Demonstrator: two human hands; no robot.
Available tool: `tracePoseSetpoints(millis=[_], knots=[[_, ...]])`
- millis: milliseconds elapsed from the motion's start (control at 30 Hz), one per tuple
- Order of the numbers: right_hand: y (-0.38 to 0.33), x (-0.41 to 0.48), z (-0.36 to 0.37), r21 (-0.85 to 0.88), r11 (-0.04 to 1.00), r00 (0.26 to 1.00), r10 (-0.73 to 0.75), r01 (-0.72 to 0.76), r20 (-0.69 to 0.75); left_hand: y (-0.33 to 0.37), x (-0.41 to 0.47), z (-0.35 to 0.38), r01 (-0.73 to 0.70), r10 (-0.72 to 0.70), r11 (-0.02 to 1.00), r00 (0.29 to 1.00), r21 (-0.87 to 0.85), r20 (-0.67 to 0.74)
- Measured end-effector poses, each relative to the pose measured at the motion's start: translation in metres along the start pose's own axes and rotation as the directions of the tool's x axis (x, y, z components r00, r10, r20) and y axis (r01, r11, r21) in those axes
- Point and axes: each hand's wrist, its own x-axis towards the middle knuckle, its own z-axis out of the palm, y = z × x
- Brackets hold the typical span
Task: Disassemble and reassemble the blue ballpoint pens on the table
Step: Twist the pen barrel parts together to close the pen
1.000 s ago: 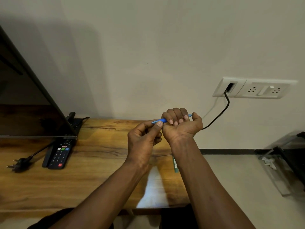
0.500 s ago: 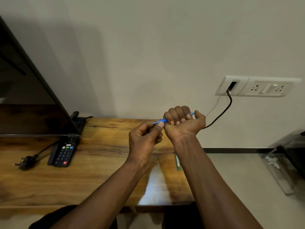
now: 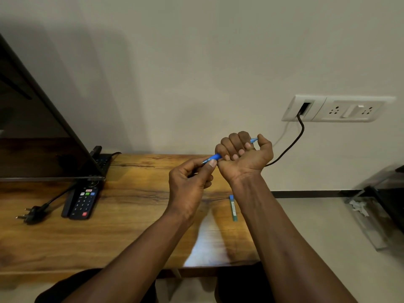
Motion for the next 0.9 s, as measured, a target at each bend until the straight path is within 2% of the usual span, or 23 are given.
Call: tracePoseSetpoints(millis=[267, 433, 667, 900], knots=[[-0.001, -0.001, 0.0, -0.011, 1.0, 1.0, -0.005, 0.005, 0.0, -0.001, 0.0, -0.002, -0.023, 0.022, 0.999, 1.0, 0.047, 0.009], [-0.001, -0.001, 0.002, -0.013, 0.999, 0.999, -0.038, 0.037, -0.02, 0.001, 0.007, -0.005, -0.116, 0.113, 0.985, 0.993, 0.128, 0.029], [-0.002, -0.001, 0.004, -0.057, 0.998, 0.999, -0.038, 0.039, 0.009, 0.001, 0.008, -0.009, -0.157, 0.151, 0.973, 0.987, 0.167, 0.049], [0.001, -0.001, 0.001, -0.007, 1.0, 1.0, -0.006, 0.006, 0.005, -0.001, 0.007, -0.011, -0.181, 0.177, 0.967, 0.983, 0.179, 0.038]])
